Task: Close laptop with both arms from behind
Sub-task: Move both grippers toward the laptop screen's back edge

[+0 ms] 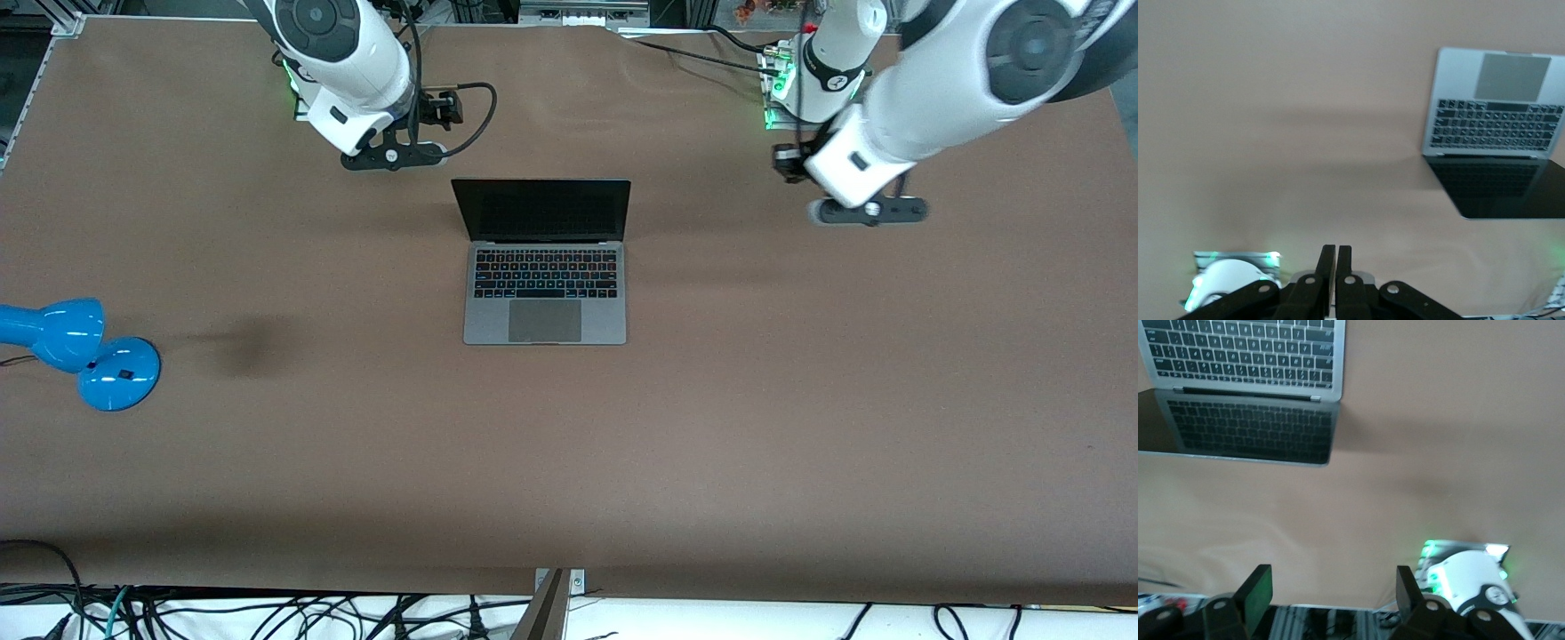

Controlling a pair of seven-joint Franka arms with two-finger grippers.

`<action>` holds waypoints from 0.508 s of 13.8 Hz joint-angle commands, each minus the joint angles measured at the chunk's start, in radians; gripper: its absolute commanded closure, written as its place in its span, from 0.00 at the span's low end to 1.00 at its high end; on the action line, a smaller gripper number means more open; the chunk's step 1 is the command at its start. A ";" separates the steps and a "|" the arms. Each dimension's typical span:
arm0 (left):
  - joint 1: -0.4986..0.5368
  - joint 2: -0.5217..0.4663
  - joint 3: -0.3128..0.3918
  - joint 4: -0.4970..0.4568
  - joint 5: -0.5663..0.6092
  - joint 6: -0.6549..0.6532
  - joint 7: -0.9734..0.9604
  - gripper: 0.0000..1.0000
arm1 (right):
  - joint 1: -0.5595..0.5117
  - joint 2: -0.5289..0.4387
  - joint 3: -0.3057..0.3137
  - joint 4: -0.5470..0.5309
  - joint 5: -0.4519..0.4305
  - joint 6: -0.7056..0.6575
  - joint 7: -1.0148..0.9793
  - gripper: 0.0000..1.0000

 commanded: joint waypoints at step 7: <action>0.000 0.172 -0.204 0.002 -0.063 0.126 -0.198 0.94 | 0.008 0.088 0.018 -0.047 0.122 0.018 0.026 0.95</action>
